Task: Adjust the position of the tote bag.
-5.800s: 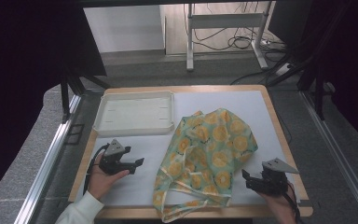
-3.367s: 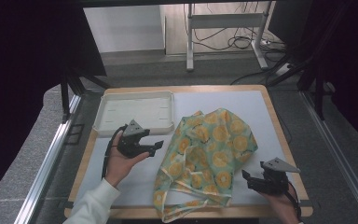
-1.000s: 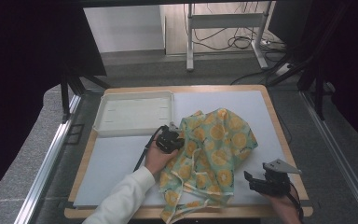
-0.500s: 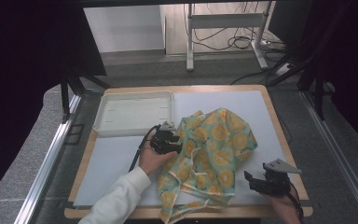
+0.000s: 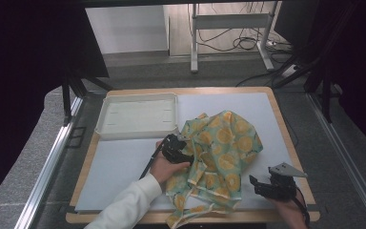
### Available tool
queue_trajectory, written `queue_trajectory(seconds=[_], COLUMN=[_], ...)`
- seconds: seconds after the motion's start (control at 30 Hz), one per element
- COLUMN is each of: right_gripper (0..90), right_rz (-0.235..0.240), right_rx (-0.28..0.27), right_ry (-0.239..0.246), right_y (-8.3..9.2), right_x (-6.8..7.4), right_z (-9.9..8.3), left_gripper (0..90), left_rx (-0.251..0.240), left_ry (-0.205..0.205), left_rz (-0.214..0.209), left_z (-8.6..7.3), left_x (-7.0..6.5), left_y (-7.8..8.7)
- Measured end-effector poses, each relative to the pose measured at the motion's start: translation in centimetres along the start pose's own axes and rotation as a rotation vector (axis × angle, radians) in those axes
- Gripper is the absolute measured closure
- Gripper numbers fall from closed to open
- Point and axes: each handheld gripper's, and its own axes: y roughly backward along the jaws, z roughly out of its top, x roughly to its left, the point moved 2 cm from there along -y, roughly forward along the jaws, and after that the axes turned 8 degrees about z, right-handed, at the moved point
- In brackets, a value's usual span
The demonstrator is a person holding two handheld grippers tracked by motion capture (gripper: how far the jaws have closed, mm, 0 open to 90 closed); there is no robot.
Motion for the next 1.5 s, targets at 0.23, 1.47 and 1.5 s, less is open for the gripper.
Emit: queue_trajectory(seconds=[0.23,1.47,1.5], right_gripper=[19.2,19.2,19.2], right_rz=[-0.003,-0.002,0.002], right_rx=[0.002,-0.006,-0.010], right_ry=[-0.003,-0.009,-0.009], right_y=[0.0,0.2,0.2], right_x=[-0.1,-0.2,-0.2], right_z=[0.0,0.1,0.1], left_gripper=[62.8,90.0,90.0], left_rx=[-0.040,-0.163,-0.166], left_ry=[-0.067,0.047,0.056], left_rz=[-0.049,-0.160,-0.165], left_z=[-0.1,-0.5,-0.6], left_x=[-0.6,3.4,3.6], left_y=[0.5,6.1,6.3])
